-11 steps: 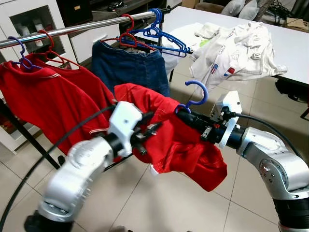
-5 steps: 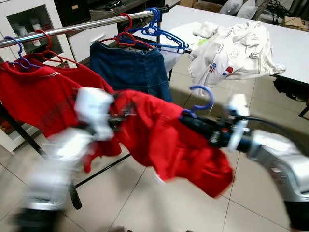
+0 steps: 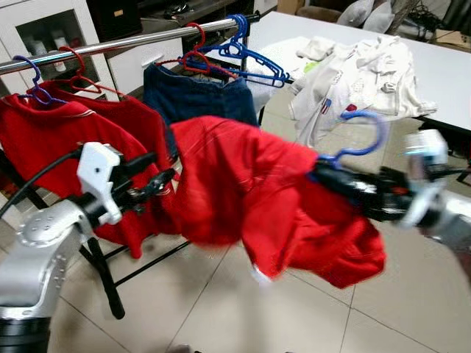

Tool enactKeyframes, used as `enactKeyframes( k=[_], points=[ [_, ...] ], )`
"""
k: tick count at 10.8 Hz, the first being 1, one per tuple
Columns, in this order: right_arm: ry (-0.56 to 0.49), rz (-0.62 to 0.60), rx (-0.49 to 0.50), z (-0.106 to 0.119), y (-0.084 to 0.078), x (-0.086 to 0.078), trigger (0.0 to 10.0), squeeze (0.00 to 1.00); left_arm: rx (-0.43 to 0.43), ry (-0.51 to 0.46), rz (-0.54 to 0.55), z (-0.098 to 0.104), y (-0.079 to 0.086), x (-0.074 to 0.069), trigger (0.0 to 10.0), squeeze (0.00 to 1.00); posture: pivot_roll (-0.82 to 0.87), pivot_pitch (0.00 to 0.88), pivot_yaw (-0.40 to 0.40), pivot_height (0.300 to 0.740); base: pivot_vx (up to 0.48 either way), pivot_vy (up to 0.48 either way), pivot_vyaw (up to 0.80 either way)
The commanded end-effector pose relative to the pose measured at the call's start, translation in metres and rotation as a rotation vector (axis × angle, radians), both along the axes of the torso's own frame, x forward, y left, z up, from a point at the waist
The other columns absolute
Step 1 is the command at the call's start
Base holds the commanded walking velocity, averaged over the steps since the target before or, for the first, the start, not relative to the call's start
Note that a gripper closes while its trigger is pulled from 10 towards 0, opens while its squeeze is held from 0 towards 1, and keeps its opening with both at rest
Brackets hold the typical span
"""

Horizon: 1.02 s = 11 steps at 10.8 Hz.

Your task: Hang hanger

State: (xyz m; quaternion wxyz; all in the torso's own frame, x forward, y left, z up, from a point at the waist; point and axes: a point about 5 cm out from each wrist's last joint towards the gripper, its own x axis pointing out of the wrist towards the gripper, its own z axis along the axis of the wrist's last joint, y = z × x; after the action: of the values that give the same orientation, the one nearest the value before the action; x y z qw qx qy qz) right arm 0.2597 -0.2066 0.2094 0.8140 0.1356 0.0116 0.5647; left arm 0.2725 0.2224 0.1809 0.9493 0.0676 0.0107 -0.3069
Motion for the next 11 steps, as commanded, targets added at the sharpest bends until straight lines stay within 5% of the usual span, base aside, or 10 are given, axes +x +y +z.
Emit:
enactKeyframes(
  k=[1,3,4,6,7,8,9,10,11],
  points=[
    [-0.022,0.035,0.072,0.012,-0.011,-0.004,10.0,0.0,-0.019,-0.005,-0.032,0.006,0.002,0.0,10.0,0.0,0.04,0.003,-0.009,0.74,0.0,0.0,0.0],
    [-0.004,0.048,0.082,0.012,-0.017,-0.005,10.0,0.0,-0.175,0.004,-0.171,0.011,-0.018,-0.004,10.0,0.0,0.04,0.005,-0.015,0.74,0.0,0.0,0.0],
    [-0.002,0.051,0.084,0.013,-0.017,-0.005,10.0,0.0,-0.183,0.01,-0.198,0.008,-0.025,-0.006,10.0,1.0,0.04,0.007,-0.017,0.74,0.0,0.0,0.0],
    [0.007,0.061,0.077,0.012,-0.016,-0.005,10.0,0.0,-0.296,-0.008,-0.208,0.015,-0.032,-0.003,10.0,1.0,0.04,0.008,-0.021,0.74,0.0,0.0,0.0],
    [0.009,0.067,0.08,0.012,-0.015,-0.005,10.0,0.0,-0.311,-0.005,-0.204,0.014,-0.038,0.001,10.0,0.89,0.04,0.008,-0.023,0.74,0.0,0.0,0.0],
    [0.008,0.07,0.082,0.013,-0.014,-0.004,10.0,0.0,-0.308,0.007,-0.205,0.01,-0.041,0.003,10.0,0.53,0.04,0.007,-0.022,0.74,0.0,0.0,0.0],
    [0.007,0.073,0.081,0.013,-0.013,-0.004,10.0,0.0,-0.317,0.008,-0.182,0.007,-0.042,0.006,8.4,0.0,0.04,0.005,-0.022,0.74,0.0,0.0,0.0],
    [0.006,0.072,0.082,0.013,-0.013,-0.004,10.0,0.0,-0.337,0.004,-0.17,0.008,-0.04,0.007,0.0,0.0,0.04,0.005,-0.022,0.74,0.0,0.0,0.0],
    [0.006,0.07,0.082,0.013,-0.014,-0.004,10.0,0.0,-0.35,0.001,-0.173,0.009,-0.04,0.007,0.0,0.0,0.04,0.005,-0.022,0.74,0.0,0.0,0.0]
  ],
)
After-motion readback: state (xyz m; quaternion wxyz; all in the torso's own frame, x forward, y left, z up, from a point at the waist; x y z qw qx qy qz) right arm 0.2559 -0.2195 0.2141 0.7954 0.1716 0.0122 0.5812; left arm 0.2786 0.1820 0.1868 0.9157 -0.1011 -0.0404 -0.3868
